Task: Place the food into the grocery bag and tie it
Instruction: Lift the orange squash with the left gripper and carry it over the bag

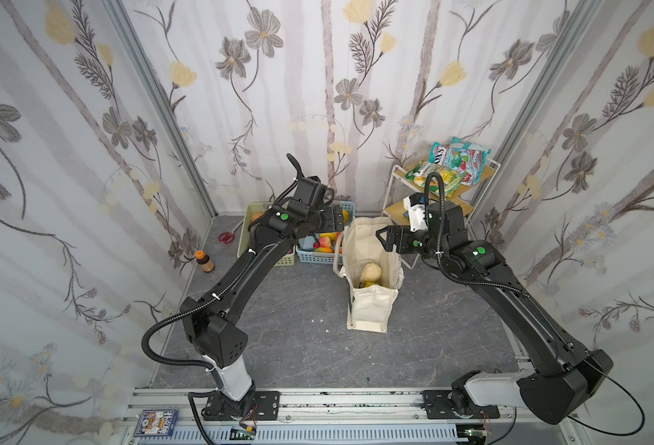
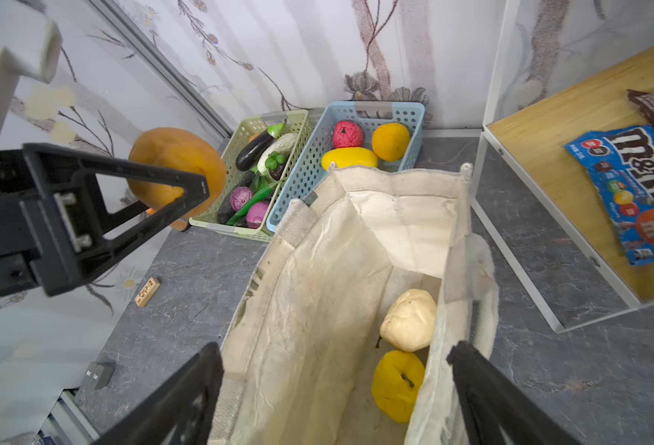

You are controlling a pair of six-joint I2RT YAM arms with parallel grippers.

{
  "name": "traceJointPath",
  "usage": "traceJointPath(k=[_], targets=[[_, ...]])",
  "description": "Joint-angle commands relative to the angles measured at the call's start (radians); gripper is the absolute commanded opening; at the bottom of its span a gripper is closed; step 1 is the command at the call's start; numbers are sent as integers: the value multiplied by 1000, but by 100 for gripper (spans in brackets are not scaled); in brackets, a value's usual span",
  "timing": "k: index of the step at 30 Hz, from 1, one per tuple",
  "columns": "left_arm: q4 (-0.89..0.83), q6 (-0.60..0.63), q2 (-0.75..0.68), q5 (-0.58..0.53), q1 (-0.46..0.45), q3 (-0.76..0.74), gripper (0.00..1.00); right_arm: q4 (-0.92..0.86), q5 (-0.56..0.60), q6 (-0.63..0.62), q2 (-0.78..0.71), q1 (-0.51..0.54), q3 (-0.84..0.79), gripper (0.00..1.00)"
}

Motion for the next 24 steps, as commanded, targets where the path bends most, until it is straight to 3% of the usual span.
traceJointPath(k=[1, 15, 24], targets=[[27, -39, -4, 19, -35, -5, 92, 1, 6, 7, -24, -14, -26, 92], [48, -81, 49, 26, -188, -20, 92, -35, -3, -9, -113, -60, -122, 92], [40, -91, 111, 25, -234, -18, 92, -52, -5, -10, -162, -82, -173, 92]])
